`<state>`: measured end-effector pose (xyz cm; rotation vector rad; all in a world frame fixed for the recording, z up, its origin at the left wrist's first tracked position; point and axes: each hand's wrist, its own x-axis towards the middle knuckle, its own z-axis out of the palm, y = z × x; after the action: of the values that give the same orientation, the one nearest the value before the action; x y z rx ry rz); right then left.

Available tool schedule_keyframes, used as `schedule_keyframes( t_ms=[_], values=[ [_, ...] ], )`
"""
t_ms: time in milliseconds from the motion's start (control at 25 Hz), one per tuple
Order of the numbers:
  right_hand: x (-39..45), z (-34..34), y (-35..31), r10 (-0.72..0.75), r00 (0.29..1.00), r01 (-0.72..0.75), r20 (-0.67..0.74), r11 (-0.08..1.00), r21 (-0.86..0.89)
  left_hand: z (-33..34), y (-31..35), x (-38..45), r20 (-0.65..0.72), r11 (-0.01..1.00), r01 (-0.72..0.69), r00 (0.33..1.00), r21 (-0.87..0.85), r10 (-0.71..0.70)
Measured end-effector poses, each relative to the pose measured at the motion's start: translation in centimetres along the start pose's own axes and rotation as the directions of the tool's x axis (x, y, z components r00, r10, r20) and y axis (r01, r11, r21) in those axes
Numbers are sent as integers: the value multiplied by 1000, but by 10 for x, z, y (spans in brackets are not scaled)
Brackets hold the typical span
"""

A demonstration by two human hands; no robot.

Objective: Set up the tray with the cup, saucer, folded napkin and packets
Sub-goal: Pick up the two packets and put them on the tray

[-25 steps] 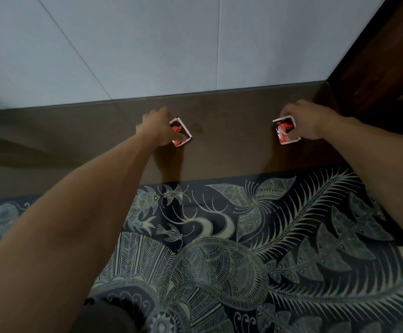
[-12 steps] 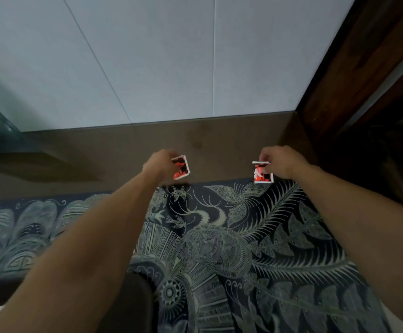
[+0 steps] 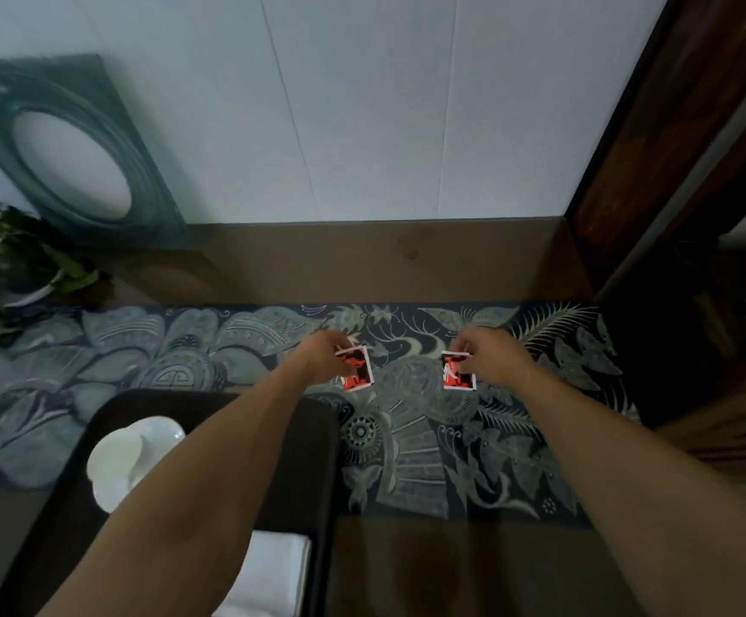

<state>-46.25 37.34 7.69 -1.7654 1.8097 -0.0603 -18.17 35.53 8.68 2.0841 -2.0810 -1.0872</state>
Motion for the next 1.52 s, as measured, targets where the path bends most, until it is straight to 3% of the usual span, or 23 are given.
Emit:
schedule_keyframes(
  t_ms=[400, 800, 1080, 1520],
  values=[
    [-67, 103, -71, 16, 994, -23, 104, 998, 62, 10, -111, -82, 59, 999, -53, 997, 8, 53],
    [-86, 176, -182, 52, 998, -54, 43, 997, 50, -33, -217, -109, 92, 988, -46, 994, -148, 60],
    [-77, 205, -217, 91, 991, -100, 103, 991, 86, -35, -243, -95, 137, 981, -70, 986, -183, 96],
    [-20, 214, -221, 90, 985, -111, 148, 984, 141, -12, -233, -52, 187, 972, -31, 979, -232, 75]
  ],
)
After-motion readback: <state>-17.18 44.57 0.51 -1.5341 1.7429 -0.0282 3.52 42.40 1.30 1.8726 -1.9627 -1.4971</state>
